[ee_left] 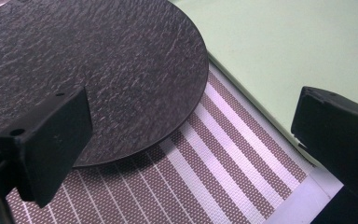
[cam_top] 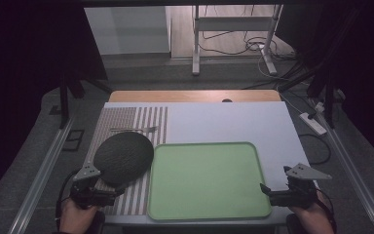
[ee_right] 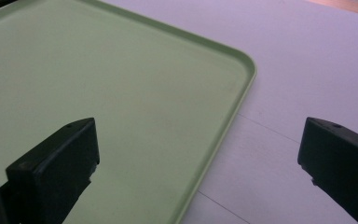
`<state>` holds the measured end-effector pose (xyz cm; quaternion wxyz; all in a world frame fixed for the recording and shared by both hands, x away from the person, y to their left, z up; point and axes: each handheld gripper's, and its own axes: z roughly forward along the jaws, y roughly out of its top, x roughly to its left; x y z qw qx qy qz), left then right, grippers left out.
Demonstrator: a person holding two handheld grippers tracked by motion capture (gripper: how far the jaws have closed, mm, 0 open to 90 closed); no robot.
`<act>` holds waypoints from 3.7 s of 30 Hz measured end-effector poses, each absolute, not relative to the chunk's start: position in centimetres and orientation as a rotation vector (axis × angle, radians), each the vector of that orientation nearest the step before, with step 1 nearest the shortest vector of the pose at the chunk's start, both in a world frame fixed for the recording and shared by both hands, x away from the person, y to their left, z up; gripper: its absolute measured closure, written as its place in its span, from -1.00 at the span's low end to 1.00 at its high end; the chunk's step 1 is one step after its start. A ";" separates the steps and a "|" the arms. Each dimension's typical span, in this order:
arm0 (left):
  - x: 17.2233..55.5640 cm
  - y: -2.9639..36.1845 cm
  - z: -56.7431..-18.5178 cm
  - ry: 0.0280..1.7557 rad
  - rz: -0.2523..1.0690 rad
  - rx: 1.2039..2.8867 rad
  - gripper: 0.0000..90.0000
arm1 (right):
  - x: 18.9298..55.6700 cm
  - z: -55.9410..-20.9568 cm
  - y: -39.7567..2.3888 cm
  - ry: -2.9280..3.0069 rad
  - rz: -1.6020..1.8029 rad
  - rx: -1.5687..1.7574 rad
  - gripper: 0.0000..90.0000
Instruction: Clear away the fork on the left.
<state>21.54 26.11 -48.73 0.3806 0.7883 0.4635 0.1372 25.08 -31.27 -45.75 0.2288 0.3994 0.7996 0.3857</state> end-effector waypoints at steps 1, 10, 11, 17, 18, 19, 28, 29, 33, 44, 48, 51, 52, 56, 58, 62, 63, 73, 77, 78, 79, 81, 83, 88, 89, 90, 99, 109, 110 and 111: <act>21.6 26.1 -48.7 1.182 0.348 2.014 -1.00 | 25.1 -45.8 -31.3 2.202 1.062 1.099 -1.00; 21.7 26.0 -48.8 1.182 0.341 2.033 -1.00 | 25.1 -45.8 -31.2 2.206 1.056 1.095 -1.00; 21.7 25.9 -48.8 1.179 0.343 2.040 -1.00 | 25.1 -45.8 -31.2 2.206 1.056 1.095 -1.00; 21.7 25.9 -48.8 1.182 0.334 2.044 -1.00 | 25.1 -45.8 -31.1 2.211 1.053 1.088 -1.00; 21.7 25.9 -48.8 1.182 0.334 2.044 -1.00 | 25.1 -45.8 -31.1 2.211 1.053 1.088 -1.00; 21.8 25.9 -48.8 1.185 0.331 2.041 -1.00 | 25.1 -45.8 -31.1 2.212 1.052 1.087 -1.00; 21.8 25.7 -48.7 1.171 0.332 2.059 -1.00 | 25.1 -45.8 -31.1 2.219 1.054 1.082 -1.00; 21.8 25.6 -48.7 1.168 0.330 2.054 -1.00 | 25.1 -45.8 -31.1 2.222 1.054 1.082 -1.00; 22.0 25.4 -48.6 1.158 0.323 2.049 -1.00 | 25.1 -45.8 -31.1 2.225 1.055 1.080 -1.00; 22.5 25.4 -48.6 1.140 0.321 2.030 -1.00 | 25.2 -45.8 -31.1 2.228 1.058 1.083 -1.00; 22.8 25.5 -48.6 1.139 0.314 2.021 -1.00 | 25.2 -45.8 -31.0 2.225 1.054 1.082 -1.00; 23.1 25.5 -48.7 1.142 0.320 2.026 -1.00 | 25.2 -45.8 -31.0 2.223 1.052 1.084 -1.00; 23.2 25.4 -48.7 1.141 0.320 2.029 -1.00 | 25.2 -45.8 -31.0 2.223 1.053 1.085 -1.00; 23.6 25.4 -48.8 1.151 0.312 2.042 -1.00 | 25.2 -45.8 -31.1 2.223 1.052 1.085 -1.00; 23.9 25.6 -48.9 1.149 0.299 2.040 -1.00 | 25.2 -45.8 -31.1 2.224 1.052 1.084 -1.00; 24.5 25.9 -49.1 1.152 0.278 2.022 -1.00 | 25.2 -45.8 -31.1 2.228 1.054 1.083 -1.00; 24.6 26.0 -49.1 1.155 0.273 2.020 -1.00 | 25.2 -45.8 -31.1 2.228 1.055 1.082 -1.00; 26.1 26.1 -49.5 1.166 0.252 2.032 -1.00 | 25.2 -45.8 -31.0 2.239 1.059 1.071 -1.00; 26.8 26.2 -49.5 1.172 0.246 2.025 -1.00 | 25.2 -45.8 -31.1 2.237 1.057 1.077 -1.00; 26.9 26.2 -49.6 1.173 0.248 2.027 -1.00 | 25.2 -45.8 -31.1 2.237 1.056 1.077 -1.00; 27.1 26.2 -49.6 1.172 0.253 2.032 -1.00 | 25.2 -45.8 -31.1 2.238 1.056 1.076 -1.00; 27.7 26.2 -49.6 1.169 0.260 2.044 -1.00 | 25.2 -45.8 -31.0 2.238 1.058 1.074 -1.00; 28.1 26.2 -49.5 1.165 0.268 2.055 -1.00 | 25.2 -45.8 -31.0 2.237 1.058 1.074 -1.00; 29.5 26.5 -49.6 1.182 0.271 2.048 -1.00 | 25.2 -45.8 -31.0 2.238 1.056 1.073 -1.00; 29.8 26.5 -49.6 1.188 0.268 2.045 -1.00 | 25.2 -45.8 -31.0 2.238 1.056 1.073 -1.00; 30.1 26.6 -49.6 1.194 0.263 2.045 -1.00 | 25.2 -45.8 -31.0 2.238 1.056 1.073 -1.00; 32.6 26.8 -49.7 1.214 0.258 2.037 -1.00 | 25.2 -45.8 -31.1 2.237 1.053 1.080 -1.00; 35.3 26.7 -49.5 1.229 0.255 2.058 -1.00 | 25.3 -45.8 -31.1 2.234 1.055 1.083 -1.00; 35.3 26.7 -49.5 1.229 0.255 2.058 -1.00 | 25.3 -45.8 -31.1 2.234 1.055 1.083 -1.00; 35.6 26.7 -49.5 1.234 0.248 2.063 -1.00 | 25.3 -45.8 -31.1 2.236 1.055 1.082 -1.00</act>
